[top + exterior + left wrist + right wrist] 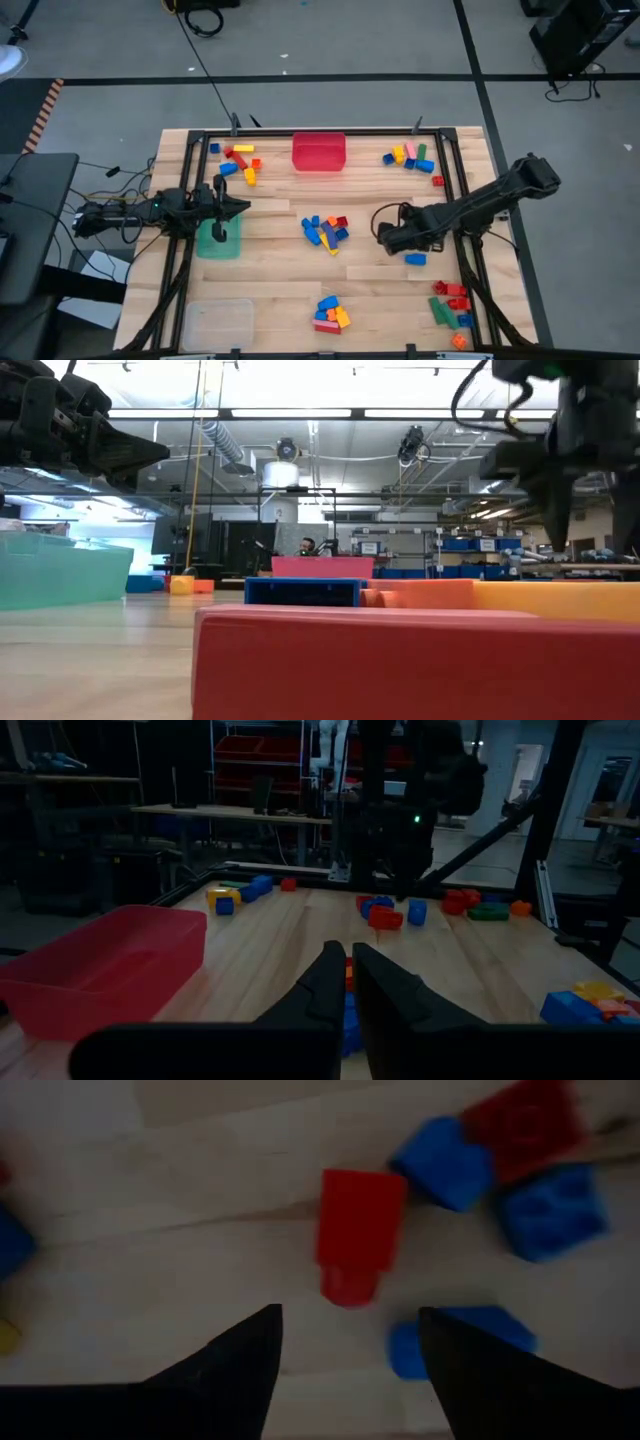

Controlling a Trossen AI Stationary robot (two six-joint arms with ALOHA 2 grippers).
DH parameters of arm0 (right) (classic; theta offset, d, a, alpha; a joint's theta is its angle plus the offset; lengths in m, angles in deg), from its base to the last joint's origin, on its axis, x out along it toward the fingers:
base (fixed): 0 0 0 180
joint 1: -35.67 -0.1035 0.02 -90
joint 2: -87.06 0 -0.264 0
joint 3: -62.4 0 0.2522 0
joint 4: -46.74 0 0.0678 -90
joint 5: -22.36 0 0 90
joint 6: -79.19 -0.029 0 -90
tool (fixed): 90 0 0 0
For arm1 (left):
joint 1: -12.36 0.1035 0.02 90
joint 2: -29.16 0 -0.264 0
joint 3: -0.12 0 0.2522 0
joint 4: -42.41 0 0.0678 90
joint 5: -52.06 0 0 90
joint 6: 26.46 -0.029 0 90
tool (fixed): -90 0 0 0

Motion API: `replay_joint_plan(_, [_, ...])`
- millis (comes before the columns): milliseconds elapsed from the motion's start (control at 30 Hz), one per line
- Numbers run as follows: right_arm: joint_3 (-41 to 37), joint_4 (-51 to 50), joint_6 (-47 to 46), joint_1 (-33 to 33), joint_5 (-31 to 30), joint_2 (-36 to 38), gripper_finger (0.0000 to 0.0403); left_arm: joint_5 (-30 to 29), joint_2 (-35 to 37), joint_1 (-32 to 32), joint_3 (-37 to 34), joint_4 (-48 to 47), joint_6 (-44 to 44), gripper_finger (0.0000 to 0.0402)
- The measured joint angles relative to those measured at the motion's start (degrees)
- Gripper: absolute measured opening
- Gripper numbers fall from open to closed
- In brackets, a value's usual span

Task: Sort blocks by size
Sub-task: Put the red 1 studded building block into the red bin

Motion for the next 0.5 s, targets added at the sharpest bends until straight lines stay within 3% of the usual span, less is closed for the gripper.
replay_joint_plan(500, [-10.3,11.2,4.1,4.7,-1.1,-0.1,0.0256,0.0,0.0,0.0,0.0,0.0,0.0,0.0032])
